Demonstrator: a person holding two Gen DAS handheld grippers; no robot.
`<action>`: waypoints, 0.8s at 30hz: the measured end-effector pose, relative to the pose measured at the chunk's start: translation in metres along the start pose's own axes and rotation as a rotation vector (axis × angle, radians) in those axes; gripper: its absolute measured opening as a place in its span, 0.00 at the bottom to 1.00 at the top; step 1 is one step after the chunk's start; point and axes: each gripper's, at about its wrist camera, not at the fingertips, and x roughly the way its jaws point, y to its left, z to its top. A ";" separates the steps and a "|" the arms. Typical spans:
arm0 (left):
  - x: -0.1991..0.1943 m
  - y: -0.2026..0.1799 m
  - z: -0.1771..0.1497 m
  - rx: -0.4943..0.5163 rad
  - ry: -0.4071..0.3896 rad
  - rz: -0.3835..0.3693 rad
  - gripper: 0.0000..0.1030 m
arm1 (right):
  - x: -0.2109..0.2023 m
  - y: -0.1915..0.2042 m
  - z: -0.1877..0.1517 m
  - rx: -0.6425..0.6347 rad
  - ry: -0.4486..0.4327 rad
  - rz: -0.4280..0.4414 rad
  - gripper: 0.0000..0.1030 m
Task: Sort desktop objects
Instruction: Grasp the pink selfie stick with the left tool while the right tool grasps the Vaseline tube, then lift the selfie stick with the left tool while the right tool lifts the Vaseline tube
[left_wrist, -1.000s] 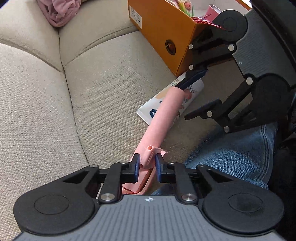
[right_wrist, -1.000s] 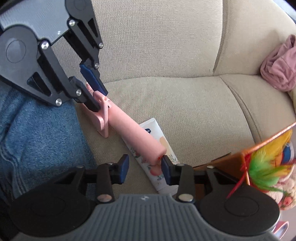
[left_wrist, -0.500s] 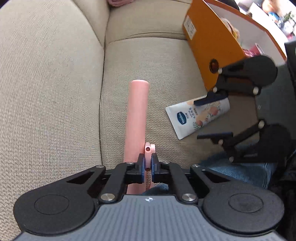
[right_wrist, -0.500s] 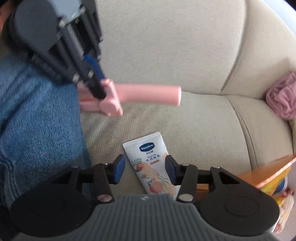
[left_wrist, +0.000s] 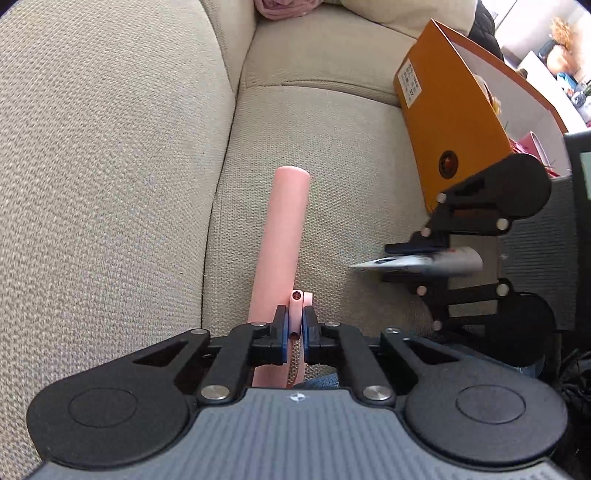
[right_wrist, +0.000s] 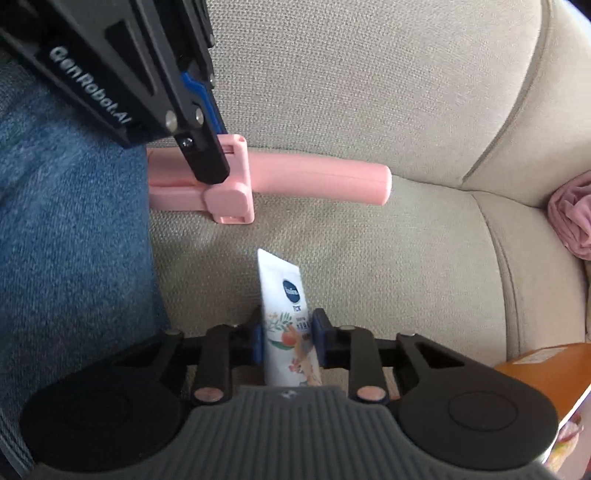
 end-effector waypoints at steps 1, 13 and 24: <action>-0.002 0.000 -0.001 -0.006 -0.005 0.001 0.08 | -0.005 -0.003 -0.002 0.026 -0.007 0.005 0.17; -0.044 -0.007 -0.008 0.011 -0.113 0.036 0.07 | -0.089 -0.020 -0.068 0.401 -0.181 0.042 0.17; -0.099 -0.031 0.005 0.082 -0.284 0.058 0.07 | -0.114 -0.012 -0.148 0.666 -0.207 0.013 0.18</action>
